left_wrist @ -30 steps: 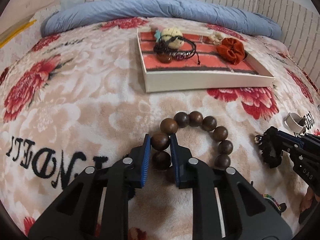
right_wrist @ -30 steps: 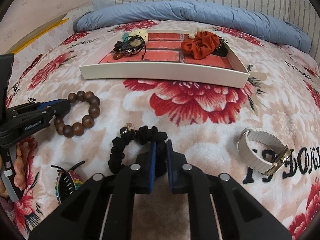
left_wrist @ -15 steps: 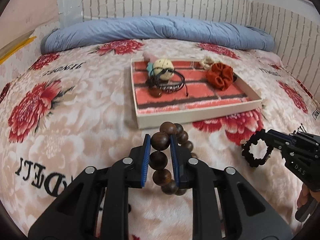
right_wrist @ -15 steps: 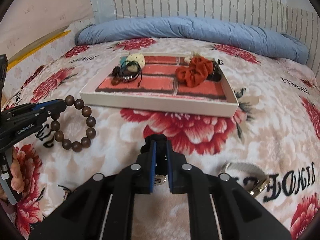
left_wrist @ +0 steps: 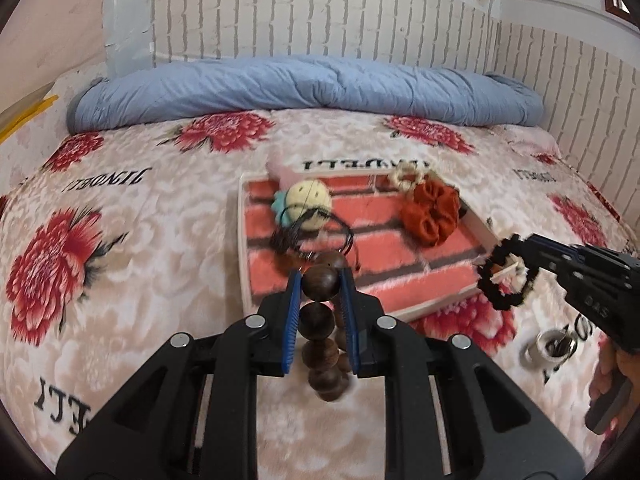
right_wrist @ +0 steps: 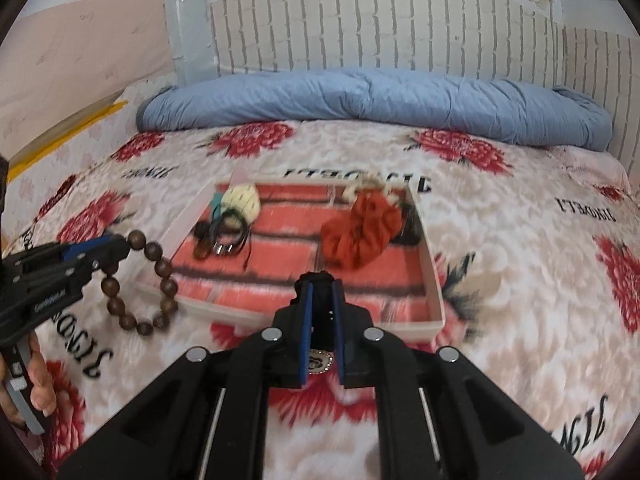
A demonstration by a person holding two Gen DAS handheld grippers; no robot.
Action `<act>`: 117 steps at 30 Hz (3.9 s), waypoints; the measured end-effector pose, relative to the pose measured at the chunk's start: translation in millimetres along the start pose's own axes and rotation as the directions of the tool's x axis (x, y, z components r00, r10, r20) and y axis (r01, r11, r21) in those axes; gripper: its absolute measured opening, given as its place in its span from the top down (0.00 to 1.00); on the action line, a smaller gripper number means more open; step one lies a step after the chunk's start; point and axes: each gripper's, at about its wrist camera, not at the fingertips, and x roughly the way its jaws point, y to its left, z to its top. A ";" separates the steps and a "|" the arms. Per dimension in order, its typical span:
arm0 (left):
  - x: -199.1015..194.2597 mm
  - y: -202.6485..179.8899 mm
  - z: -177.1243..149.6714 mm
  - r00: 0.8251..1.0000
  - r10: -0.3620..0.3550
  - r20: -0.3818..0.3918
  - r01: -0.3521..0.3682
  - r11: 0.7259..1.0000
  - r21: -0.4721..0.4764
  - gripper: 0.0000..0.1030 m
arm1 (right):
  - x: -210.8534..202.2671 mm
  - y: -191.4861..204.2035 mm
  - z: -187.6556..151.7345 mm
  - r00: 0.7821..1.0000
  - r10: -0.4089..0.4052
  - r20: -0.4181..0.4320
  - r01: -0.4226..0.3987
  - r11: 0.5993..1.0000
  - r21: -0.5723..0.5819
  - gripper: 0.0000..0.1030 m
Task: Organize jewelry
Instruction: 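Carry both items into the tray and open both tools to release them, then move the left tool to the rainbow claw clip while the right approaches the white-strap watch, then grasp the rainbow claw clip with the left tool while the right grasps the white-strap watch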
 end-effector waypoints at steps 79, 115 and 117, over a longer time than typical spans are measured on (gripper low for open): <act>-59.7 -75.7 -103.9 0.994 0.069 -0.083 -0.075 0.994 -0.076 0.05 | -74.6 -92.2 -117.9 0.980 -0.199 -0.027 0.200 0.977 0.067 0.05; -30.9 -86.6 -168.5 0.973 0.024 -0.230 -0.044 0.995 -0.085 0.21 | -11.8 -79.3 -134.5 0.964 -0.161 -0.212 0.181 0.981 0.077 0.13; -31.2 -86.6 -168.8 0.973 0.032 -0.229 -0.053 0.995 -0.085 0.27 | -11.4 -77.3 -133.7 0.965 -0.154 -0.210 0.172 0.983 0.068 0.19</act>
